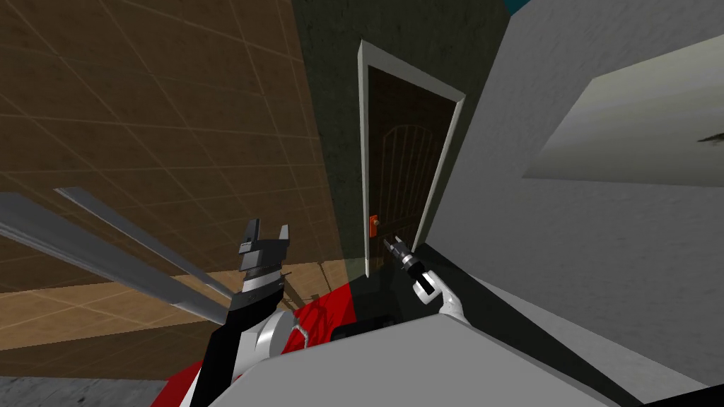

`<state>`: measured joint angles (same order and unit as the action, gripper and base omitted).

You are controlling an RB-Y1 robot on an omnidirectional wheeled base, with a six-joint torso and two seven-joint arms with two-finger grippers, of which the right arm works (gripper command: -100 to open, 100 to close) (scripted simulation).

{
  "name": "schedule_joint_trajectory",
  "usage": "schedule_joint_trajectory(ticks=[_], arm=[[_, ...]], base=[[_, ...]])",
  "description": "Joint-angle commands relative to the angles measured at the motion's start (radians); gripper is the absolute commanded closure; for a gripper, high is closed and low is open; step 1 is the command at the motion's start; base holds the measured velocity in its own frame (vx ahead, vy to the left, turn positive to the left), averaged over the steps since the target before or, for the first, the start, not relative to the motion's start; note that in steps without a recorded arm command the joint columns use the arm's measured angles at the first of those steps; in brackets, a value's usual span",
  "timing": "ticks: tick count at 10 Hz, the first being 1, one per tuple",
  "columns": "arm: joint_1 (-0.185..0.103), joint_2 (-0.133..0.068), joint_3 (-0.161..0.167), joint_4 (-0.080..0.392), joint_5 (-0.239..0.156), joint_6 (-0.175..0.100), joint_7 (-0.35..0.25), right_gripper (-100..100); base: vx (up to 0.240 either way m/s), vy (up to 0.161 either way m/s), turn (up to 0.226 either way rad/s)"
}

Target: Pull the door open

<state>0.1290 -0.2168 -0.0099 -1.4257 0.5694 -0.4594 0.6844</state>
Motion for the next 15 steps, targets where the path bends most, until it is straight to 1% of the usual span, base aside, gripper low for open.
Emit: schedule_joint_trajectory(ticks=[1, 4, 5, 6, 7, 8, 15], arm=[[-0.013, -0.009, 0.001, 0.029, 0.020, 0.002, 0.025, -100], [-0.035, -0.019, 0.000, 0.084, 0.053, -0.001, 0.067, -100], [-0.029, -0.017, -0.001, 0.073, 0.046, -0.003, 0.058, -100], [-0.048, -0.002, -0.030, 0.094, 0.044, 0.006, 0.081, -100], [-0.057, 0.006, -0.044, 0.102, 0.042, 0.010, 0.091, -100], [-0.079, 0.024, -0.077, 0.123, 0.039, 0.021, 0.115, -100], [-0.166, 0.097, -0.214, 0.210, 0.024, 0.065, 0.210, -100]], base=[[0.193, -0.024, 0.035], [0.178, -0.021, 0.025], [0.092, -0.005, 0.007], [0.036, -0.004, 0.231], [0.037, -0.010, 0.295], [0.028, -0.017, 0.360], [0.034, -0.038, 0.204]])
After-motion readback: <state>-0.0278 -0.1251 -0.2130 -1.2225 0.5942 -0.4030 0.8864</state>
